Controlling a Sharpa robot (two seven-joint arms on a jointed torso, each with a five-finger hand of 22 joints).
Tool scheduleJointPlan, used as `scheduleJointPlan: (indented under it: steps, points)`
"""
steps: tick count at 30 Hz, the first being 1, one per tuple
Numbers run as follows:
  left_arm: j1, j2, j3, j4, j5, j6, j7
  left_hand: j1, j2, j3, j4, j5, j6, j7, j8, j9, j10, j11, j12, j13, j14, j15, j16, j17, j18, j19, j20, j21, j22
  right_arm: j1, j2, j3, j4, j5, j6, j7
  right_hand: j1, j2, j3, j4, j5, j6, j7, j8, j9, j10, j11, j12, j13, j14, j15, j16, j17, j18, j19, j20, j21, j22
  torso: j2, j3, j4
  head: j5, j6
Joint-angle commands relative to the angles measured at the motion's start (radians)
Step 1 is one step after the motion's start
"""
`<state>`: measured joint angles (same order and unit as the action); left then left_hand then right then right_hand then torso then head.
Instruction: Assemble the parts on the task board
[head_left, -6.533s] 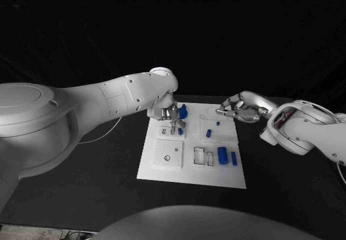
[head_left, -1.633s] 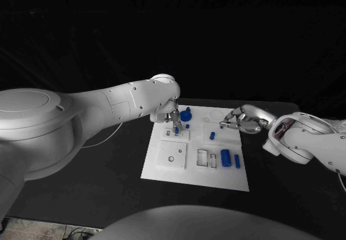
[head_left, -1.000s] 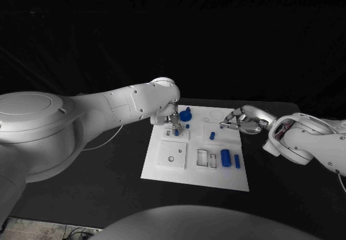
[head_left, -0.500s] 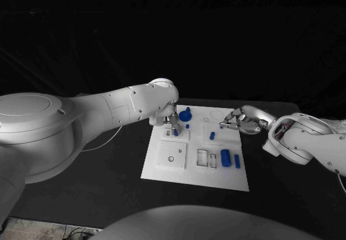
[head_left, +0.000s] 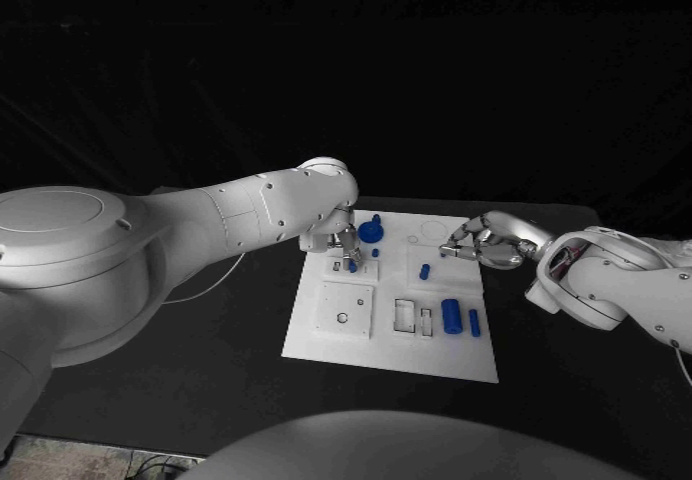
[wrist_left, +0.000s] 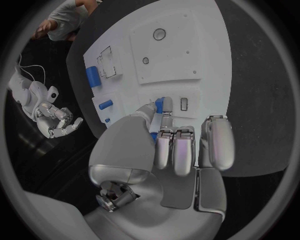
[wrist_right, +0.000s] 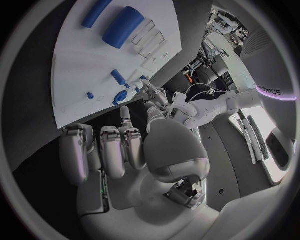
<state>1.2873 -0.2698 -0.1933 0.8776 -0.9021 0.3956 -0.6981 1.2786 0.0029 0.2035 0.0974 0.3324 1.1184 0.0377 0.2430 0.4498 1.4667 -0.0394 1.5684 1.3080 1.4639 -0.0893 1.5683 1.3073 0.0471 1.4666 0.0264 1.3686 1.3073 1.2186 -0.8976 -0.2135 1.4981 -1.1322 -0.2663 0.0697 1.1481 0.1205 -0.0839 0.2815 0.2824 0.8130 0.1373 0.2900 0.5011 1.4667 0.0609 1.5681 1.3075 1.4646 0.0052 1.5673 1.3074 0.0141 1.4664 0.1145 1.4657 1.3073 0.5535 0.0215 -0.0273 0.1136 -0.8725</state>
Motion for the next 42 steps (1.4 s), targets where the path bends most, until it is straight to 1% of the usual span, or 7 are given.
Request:
scheduleJointPlan:
  steps: [1,12,17,21,24,34,42]
  points:
    - [-0.004,0.0,-0.001,0.005,-0.003,-0.012,-0.158,0.012,-0.004,0.076,-0.068,-0.001,-0.005,-0.005,0.003,0.003,0.104,-0.005,0.002,0.263,0.107,-0.007,0.002,0.263,-0.004,0.027,-0.009,-0.003,0.205,-0.001,0.001,0.0,0.0,-0.001,0.006,0.01,0.011,-0.002,-0.007,0.0,-0.007,0.004,0.001,0.005,0.002,0.104,0.009,0.003,0.263,0.106,0.006,0.003,0.263,0.019,0.015,0.007,-0.004,0.22,0.0,-0.0001,0.0001,0.0,0.0]
    - [-0.007,-0.009,-0.001,0.035,-0.04,-0.035,-0.158,0.019,-0.015,0.087,-0.082,-0.003,-0.003,-0.005,0.006,0.014,0.104,-0.006,0.002,0.263,0.107,-0.007,0.002,0.263,-0.004,0.028,-0.01,-0.002,0.206,-0.005,-0.002,0.0,-0.002,-0.001,0.005,0.01,0.012,-0.002,-0.008,0.0,-0.007,0.003,0.001,0.005,0.002,0.104,0.009,0.003,0.263,0.106,0.006,0.003,0.263,0.019,0.015,0.007,-0.005,0.219,-0.002,0.0008,0.0019,-0.002,0.0]
    - [-0.008,-0.016,-0.001,0.052,-0.066,-0.043,-0.159,0.019,-0.017,0.087,-0.084,-0.003,-0.003,-0.005,0.007,0.015,0.104,-0.006,0.002,0.263,0.107,-0.007,0.002,0.263,-0.004,0.028,-0.01,-0.002,0.206,-0.006,-0.003,0.0,-0.003,-0.001,0.006,0.01,0.012,-0.002,-0.008,0.0,-0.007,0.003,0.001,0.005,0.002,0.104,0.009,0.003,0.263,0.106,0.006,0.003,0.263,0.019,0.015,0.007,-0.005,0.219,-0.001,0.0011,0.0001,0.001,0.0]
    - [-0.01,-0.019,-0.001,0.059,-0.073,-0.046,-0.159,0.019,-0.017,0.088,-0.084,-0.003,-0.003,-0.005,0.007,0.015,0.104,-0.006,0.002,0.263,0.107,-0.007,0.002,0.263,-0.004,0.028,-0.01,-0.002,0.206,-0.009,-0.004,0.0,-0.006,-0.001,0.006,0.01,0.012,-0.002,-0.008,0.0,-0.007,0.003,0.001,0.005,0.002,0.104,0.009,0.003,0.263,0.106,0.006,0.003,0.263,0.019,0.015,0.007,-0.005,0.219,-0.001,0.0001,0.0009,0.002,0.0]
    - [-0.011,-0.02,-0.001,0.06,-0.076,-0.048,-0.159,0.018,-0.018,0.088,-0.084,-0.003,-0.003,-0.005,0.007,0.015,0.104,-0.006,0.002,0.263,0.107,-0.007,0.002,0.263,-0.004,0.027,-0.01,-0.003,0.205,-0.011,-0.005,0.0,-0.008,-0.001,0.005,0.011,0.012,-0.002,-0.008,0.0,-0.007,0.003,0.001,0.005,0.002,0.104,0.009,0.003,0.263,0.106,0.006,0.003,0.263,0.019,0.015,0.007,-0.005,0.219,-0.001,0.0002,0.0015,0.0,0.0]
    - [-0.014,-0.019,-0.001,0.057,-0.079,-0.056,-0.159,0.018,-0.017,0.089,-0.084,-0.002,-0.002,-0.005,0.008,0.017,0.104,-0.006,0.002,0.263,0.107,-0.008,0.002,0.263,-0.004,0.027,-0.01,-0.006,0.205,-0.018,-0.006,0.0,-0.012,-0.001,0.005,0.012,0.013,-0.001,-0.008,0.0,-0.007,0.003,0.001,0.005,0.002,0.104,0.009,0.003,0.263,0.106,0.006,0.003,0.263,0.019,0.014,0.007,-0.006,0.219,0.0,0.0,-0.0007,0.003,0.0]
    - [-0.015,-0.019,-0.001,0.057,-0.079,-0.056,-0.157,0.018,-0.017,0.089,-0.084,-0.002,-0.002,-0.005,0.008,0.017,0.104,-0.006,0.002,0.263,0.107,-0.008,0.002,0.263,-0.004,0.027,-0.01,-0.006,0.205,-0.019,-0.006,0.0,-0.014,-0.001,0.006,0.011,0.014,-0.001,-0.008,0.0,-0.008,0.003,0.001,0.005,0.002,0.104,0.009,0.003,0.263,0.106,0.006,0.003,0.263,0.02,0.014,0.007,-0.006,0.219,0.0,0.0005,0.0001,0.003,0.0]
